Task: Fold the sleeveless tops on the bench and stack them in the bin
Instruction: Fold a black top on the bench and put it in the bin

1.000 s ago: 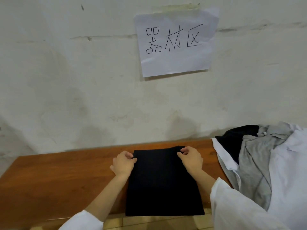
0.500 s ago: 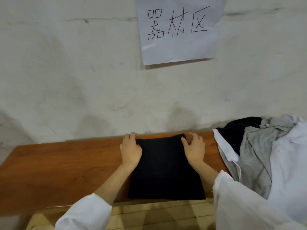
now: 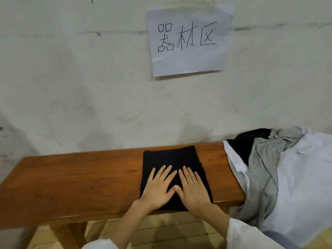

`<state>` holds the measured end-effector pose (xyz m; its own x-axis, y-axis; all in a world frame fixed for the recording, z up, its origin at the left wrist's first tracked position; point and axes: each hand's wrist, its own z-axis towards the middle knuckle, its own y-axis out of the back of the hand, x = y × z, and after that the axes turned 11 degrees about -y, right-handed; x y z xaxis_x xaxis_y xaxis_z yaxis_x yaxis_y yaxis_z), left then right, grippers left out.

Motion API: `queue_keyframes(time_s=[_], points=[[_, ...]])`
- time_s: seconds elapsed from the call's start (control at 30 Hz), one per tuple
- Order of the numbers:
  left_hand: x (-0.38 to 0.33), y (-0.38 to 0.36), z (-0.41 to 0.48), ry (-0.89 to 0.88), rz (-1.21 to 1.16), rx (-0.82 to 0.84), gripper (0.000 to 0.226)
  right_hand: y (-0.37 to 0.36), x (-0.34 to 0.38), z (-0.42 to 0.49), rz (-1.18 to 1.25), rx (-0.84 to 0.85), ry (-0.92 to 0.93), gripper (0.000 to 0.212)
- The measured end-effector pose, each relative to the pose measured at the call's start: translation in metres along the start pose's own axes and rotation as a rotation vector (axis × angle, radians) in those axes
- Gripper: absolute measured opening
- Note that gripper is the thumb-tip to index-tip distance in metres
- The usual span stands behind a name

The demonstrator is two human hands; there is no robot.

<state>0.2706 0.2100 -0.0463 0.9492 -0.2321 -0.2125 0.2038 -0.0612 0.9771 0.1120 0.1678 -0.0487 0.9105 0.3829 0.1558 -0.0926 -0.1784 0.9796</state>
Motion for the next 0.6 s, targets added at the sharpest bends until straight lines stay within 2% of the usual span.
queue_keyframes(time_s=[0.03,0.07,0.1,0.13,0.2,0.23,0.3,0.4,0.47,0.6], points=[[0.001,0.004,0.001,0.032,-0.103,-0.013,0.057,0.004,-0.001,0.003,0.056,-0.033,0.038,0.099],[0.002,0.007,0.0,0.087,-0.226,-0.068,0.056,0.012,-0.003,0.002,0.212,0.012,0.015,0.1],[0.002,0.011,-0.004,0.164,-0.337,-0.169,0.054,0.021,-0.005,0.0,0.407,0.057,-0.039,0.089],[0.002,0.014,-0.009,0.263,-0.41,-0.279,0.052,0.029,-0.01,-0.005,0.563,0.032,-0.098,0.072],[0.004,0.017,-0.023,0.488,-0.395,-0.406,0.045,0.034,-0.025,-0.018,0.663,-0.16,-0.257,0.051],[0.005,0.017,-0.029,0.593,-0.349,-0.398,0.041,0.034,-0.032,-0.024,0.645,-0.216,-0.33,0.049],[0.007,0.018,-0.036,0.718,-0.293,-0.293,0.039,0.032,-0.043,-0.03,0.632,-0.144,-0.463,0.046],[0.012,0.022,-0.036,0.745,-0.344,-0.171,0.034,0.033,-0.044,-0.025,0.638,0.005,-0.547,0.03],[0.014,0.028,-0.034,0.757,-0.43,-0.12,0.028,0.035,-0.04,-0.02,0.638,0.031,-0.588,0.033],[0.014,0.038,-0.033,0.716,-0.787,-0.238,0.025,0.04,-0.024,-0.017,0.572,-0.016,-0.534,0.022]])
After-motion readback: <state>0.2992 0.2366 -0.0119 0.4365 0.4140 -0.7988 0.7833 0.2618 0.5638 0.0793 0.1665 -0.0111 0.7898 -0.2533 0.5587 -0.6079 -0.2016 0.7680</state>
